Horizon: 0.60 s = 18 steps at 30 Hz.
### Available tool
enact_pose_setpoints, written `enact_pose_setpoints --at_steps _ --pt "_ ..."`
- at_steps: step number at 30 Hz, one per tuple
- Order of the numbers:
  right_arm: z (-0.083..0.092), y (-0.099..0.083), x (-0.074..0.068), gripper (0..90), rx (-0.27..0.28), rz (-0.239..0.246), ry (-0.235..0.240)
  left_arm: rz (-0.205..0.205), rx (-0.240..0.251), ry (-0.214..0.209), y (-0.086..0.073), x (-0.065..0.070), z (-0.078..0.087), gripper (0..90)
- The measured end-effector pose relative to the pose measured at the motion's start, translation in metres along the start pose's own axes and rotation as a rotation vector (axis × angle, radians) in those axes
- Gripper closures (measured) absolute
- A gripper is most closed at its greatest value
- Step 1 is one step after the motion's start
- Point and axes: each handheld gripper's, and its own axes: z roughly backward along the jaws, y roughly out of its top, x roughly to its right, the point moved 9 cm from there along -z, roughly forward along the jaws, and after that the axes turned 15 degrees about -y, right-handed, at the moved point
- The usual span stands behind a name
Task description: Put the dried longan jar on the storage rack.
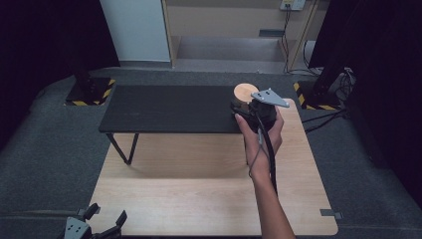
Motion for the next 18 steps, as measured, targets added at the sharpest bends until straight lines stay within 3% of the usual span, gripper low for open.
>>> enact_pose_setpoints --at_steps 18 --pt "-0.020 -0.010 0.002 25.6 -0.078 0.015 -0.004 0.001 -0.001 0.000 -0.001 0.000 0.000 1.8"
